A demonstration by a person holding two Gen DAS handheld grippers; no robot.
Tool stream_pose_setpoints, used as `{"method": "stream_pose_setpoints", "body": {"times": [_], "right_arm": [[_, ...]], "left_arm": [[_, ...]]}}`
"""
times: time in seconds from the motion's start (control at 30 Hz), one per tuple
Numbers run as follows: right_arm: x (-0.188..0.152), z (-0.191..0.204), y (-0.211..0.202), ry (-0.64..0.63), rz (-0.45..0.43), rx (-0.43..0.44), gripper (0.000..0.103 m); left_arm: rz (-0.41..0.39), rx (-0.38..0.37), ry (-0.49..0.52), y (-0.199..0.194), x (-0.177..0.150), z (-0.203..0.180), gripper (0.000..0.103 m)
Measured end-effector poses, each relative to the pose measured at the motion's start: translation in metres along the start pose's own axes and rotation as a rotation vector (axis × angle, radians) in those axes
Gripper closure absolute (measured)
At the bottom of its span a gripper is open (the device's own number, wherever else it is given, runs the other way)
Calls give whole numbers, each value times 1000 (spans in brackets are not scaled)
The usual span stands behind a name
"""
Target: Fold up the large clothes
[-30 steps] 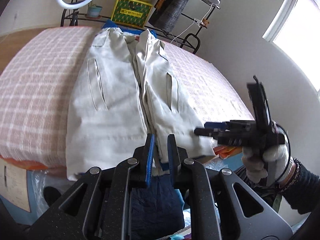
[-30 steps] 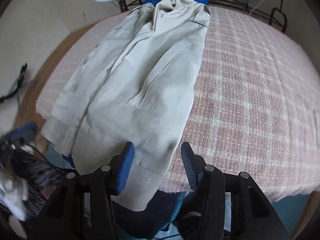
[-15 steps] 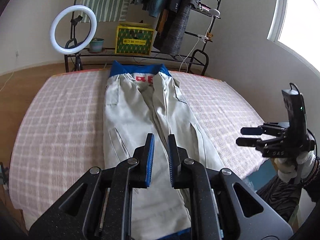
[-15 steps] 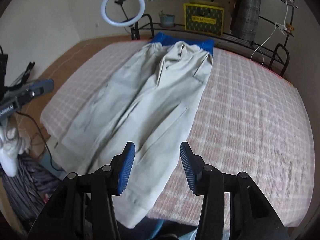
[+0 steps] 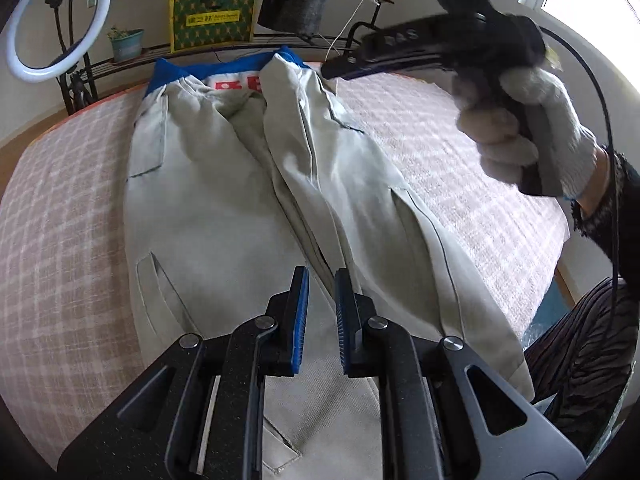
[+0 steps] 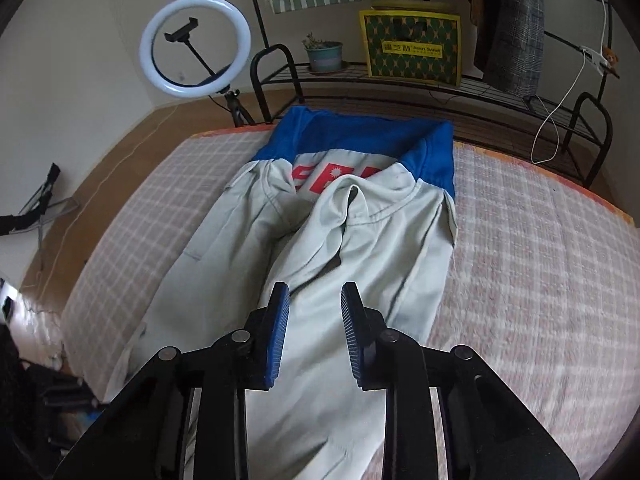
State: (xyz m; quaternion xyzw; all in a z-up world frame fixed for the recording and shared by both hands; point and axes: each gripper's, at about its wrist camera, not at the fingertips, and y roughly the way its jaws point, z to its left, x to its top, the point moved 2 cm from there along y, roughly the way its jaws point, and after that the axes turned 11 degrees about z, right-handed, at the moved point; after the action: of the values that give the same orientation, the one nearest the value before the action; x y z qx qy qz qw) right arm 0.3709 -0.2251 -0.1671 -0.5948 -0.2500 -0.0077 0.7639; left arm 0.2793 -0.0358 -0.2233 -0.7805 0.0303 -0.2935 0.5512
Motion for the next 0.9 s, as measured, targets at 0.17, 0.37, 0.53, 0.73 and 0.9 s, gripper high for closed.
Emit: {"method": "stream_pose_setpoints", "body": {"times": [0.17,0.37,0.53,0.73,0.9], "right_arm": [[41,-4,56,-1,40,10,78],[74,15,126,-41,105,-46,78],[73,23,131,-85,64,-117,74],[65,8,90,-13,42,-14,74],[12,7,11,16,-15,65,74]], "left_arm": [[52,-57,-27,21,-4,10,93],[101,-77,5,44,-11,7,93],[93,-103,-7,51,-11,10,89],[95,-63,19,41,-15,2,89],[29,-33,-13,-1,-28,3,89]]}}
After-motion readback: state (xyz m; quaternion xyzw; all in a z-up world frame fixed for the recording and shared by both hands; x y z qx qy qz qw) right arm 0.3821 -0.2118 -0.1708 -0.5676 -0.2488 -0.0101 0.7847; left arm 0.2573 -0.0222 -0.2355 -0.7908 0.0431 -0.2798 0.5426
